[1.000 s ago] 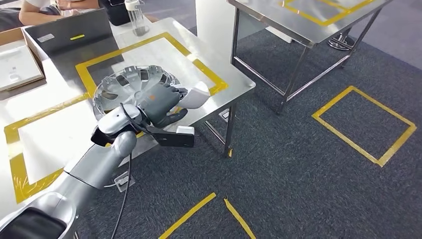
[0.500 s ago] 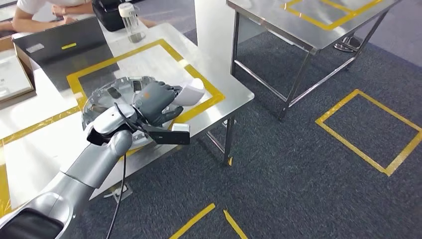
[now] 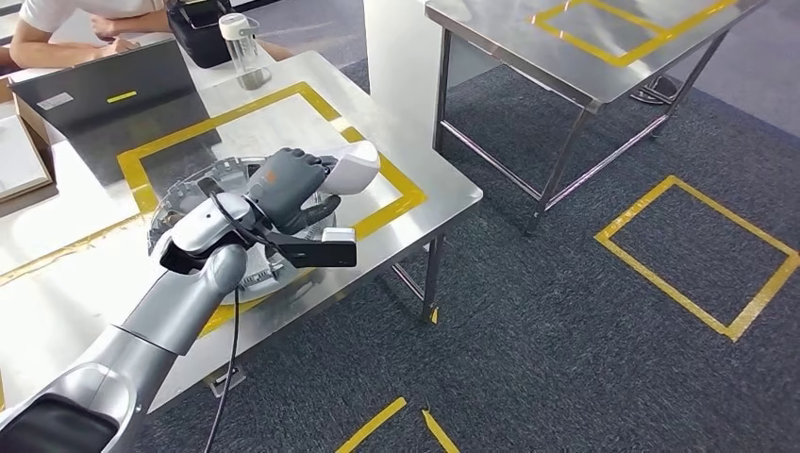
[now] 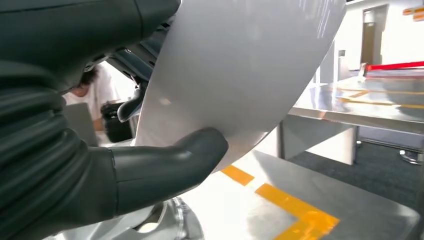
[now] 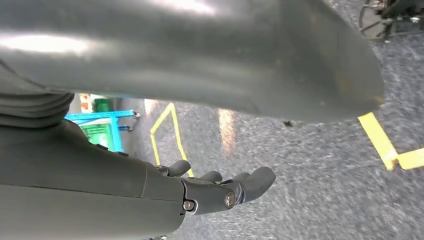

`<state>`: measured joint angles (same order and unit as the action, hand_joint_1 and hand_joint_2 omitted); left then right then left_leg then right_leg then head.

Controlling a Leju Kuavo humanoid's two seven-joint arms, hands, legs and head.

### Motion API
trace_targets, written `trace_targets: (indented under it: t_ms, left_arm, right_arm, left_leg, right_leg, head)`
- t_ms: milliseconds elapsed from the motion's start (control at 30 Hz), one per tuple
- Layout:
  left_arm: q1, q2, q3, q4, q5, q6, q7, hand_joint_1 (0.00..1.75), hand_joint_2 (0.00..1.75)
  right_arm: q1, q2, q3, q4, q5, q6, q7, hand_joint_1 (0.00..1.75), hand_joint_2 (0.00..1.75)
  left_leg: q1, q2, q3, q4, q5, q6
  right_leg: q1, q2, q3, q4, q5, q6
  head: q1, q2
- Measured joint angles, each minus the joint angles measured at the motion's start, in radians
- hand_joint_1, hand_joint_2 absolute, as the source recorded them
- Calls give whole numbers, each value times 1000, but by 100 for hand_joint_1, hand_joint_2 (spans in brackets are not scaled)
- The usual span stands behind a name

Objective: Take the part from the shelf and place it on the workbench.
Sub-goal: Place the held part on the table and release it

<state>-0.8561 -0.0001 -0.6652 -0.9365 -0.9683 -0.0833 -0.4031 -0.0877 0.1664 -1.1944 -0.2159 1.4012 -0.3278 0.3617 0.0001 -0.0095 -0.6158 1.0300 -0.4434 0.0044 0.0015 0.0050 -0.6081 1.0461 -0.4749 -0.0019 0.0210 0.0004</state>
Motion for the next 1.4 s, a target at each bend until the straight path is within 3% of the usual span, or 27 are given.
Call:
trace_targets:
  t_ms: [67, 133, 200, 233, 300, 367, 467, 533, 633, 700, 733, 767, 833, 900, 967, 1033, 1067, 1167, 1200, 1300, 1400]
  left_arm:
    - [-2, -4, 6, 0, -2, 8, 12, 162, 175]
    - [-3, -8, 11, 0, -18, 22, 38, 162, 175]
    - [-2, -8, 13, 3, -57, 38, 77, 162, 175]
    - [-1, -7, 14, 4, -75, 47, 96, 162, 175]
    - [-1, -2, 21, 1, -95, 61, 122, 162, 175]
    - [-1, 12, 37, -9, -106, 66, 134, 162, 175]
    - [8, 52, 70, -26, -125, 66, 143, 162, 175]
    - [26, 92, 98, -39, -135, 71, 148, 162, 175]
    - [80, 170, 150, -63, -142, 95, 154, 162, 175]
    - [136, 229, 189, -89, -142, 112, 161, 162, 175]
    - [164, 259, 210, -105, -142, 118, 166, 162, 175]
    - [189, 288, 232, -123, -141, 122, 171, 162, 175]
    - [228, 339, 283, -161, -139, 126, 181, 162, 175]
    - [262, 387, 343, -198, -137, 128, 190, 162, 175]
    - [293, 431, 405, -224, -138, 126, 187, 162, 175]
    - [323, 467, 463, -246, -136, 122, 176, 162, 175]
    - [337, 481, 489, -257, -132, 121, 170, 162, 175]
    - [385, 519, 561, -288, -109, 114, 154, 162, 175]
    - [402, 532, 583, -297, -100, 112, 149, 162, 175]
    - [441, 563, 645, -309, -78, 113, 133, 162, 175]
    - [457, 575, 688, -308, -53, 121, 108, 162, 175]
  right_arm:
    - [0, -1, 0, 0, 0, 1, 1, 0, 0]
    - [1, -1, 0, 0, -1, 1, 0, 0, 0]
    - [2, -1, 0, 0, -5, -2, 0, 0, 0]
    - [2, -1, 0, 0, -9, -5, 0, 0, 0]
    - [2, -1, -1, 0, -17, -13, 0, 0, 0]
    - [2, -1, -3, 0, -26, -24, 0, 0, 0]
    - [2, -1, -8, 0, -38, -39, 0, 0, 0]
    - [2, -1, -11, 0, -45, -43, 1, 0, 0]
    - [4, -1, -15, 0, -51, -43, 0, 0, 0]
    - [10, -1, -20, 0, -54, -43, 0, 0, 0]
    - [13, -1, -23, 0, -55, -43, 0, 0, 0]
    - [16, 0, -25, 0, -57, -43, 0, 0, 0]
    - [19, 1, -28, 0, -55, -42, 0, 0, 0]
    - [21, 3, -28, 0, -52, -40, -2, 0, 0]
    - [21, 3, -28, 0, -48, -40, -3, 0, 0]
    - [21, 3, -28, 0, -42, -41, -3, 0, 0]
    - [20, 3, -28, 0, -38, -41, -3, 0, 0]
    - [19, 2, -28, 0, -32, -38, -3, 0, 0]
    - [18, 2, -28, 0, -30, -38, -3, 0, 0]
    - [17, 2, -27, 0, -28, -38, -3, 0, 0]
    - [16, 2, -27, 0, -27, -39, -3, 0, 0]
  left_leg:
    - [6, 1, 8, -7, 3, 9]
    - [6, 2, 9, -6, -1, 14]
    - [6, 1, 10, -2, -6, 14]
    - [6, -2, 10, 0, -8, 12]
    - [8, -8, 12, 6, -14, 5]
    - [6, -14, 10, 11, -20, -6]
    - [6, -19, 10, 6, -21, -26]
    - [7, -13, 2, 26, -37, -40]
    - [9, -3, -70, 180, -116, -53]
    - [9, -2, -115, 266, -138, -56]
    - [9, 1, -114, 260, -122, -57]
    - [9, 7, -93, 215, -92, -56]
    - [4, 51, -28, 83, -32, -49]
    - [-2, 81, 9, 9, -12, -36]
    - [-1, 67, 10, 2, -12, -24]
    - [3, 52, 10, 2, -10, -15]
    - [4, 45, 10, 3, -11, -13]
    - [2, 28, 14, 9, -18, -11]
    - [2, 25, 15, 10, -20, -11]
    - [2, 21, 14, 10, -20, -10]
    - [2, 21, 13, 10, -20, -10]
  right_leg:
    - [-3, 0, -29, 64, -36, 12]
    - [-7, -1, -96, 191, -88, 24]
    - [-12, -1, -141, 263, -96, 32]
    - [-14, -1, -137, 244, -74, 33]
    - [-19, 2, -82, 119, -8, 33]
    - [-18, 7, -32, 19, 23, 25]
    - [-13, 4, -21, -1, 23, 4]
    - [-14, -3, -15, -7, 25, -13]
    - [-16, -11, -10, -12, 24, -29]
    - [-15, -20, -8, -11, 21, -33]
    - [-15, -26, -6, -11, 19, -34]
    - [-15, -34, -4, -10, 16, -34]
    - [-9, -49, 2, -7, 9, -28]
    - [-1, -65, 6, -5, 3, -20]
    - [3, -82, 10, -6, -2, -13]
    - [2, -75, 8, 7, -18, -3]
    - [2, -64, 6, 7, -22, -14]
    - [4, -42, 10, -5, -13, -60]
    - [4, -42, 12, -5, -9, -57]
    - [3, -43, 16, -11, -5, -34]
    - [3, -43, 17, -14, -4, -22]
  head:
    - [5, 0]
    - [8, 0]
    - [8, 0]
    - [8, 0]
    - [8, 0]
    - [8, 0]
    - [8, 0]
    - [7, 0]
    - [6, 0]
    - [6, 0]
    - [6, 0]
    - [6, 0]
    - [5, 0]
    - [6, 0]
    - [6, 0]
    - [6, 0]
    - [7, 0]
    - [8, 0]
    - [8, 0]
    - [9, 0]
    - [8, 0]
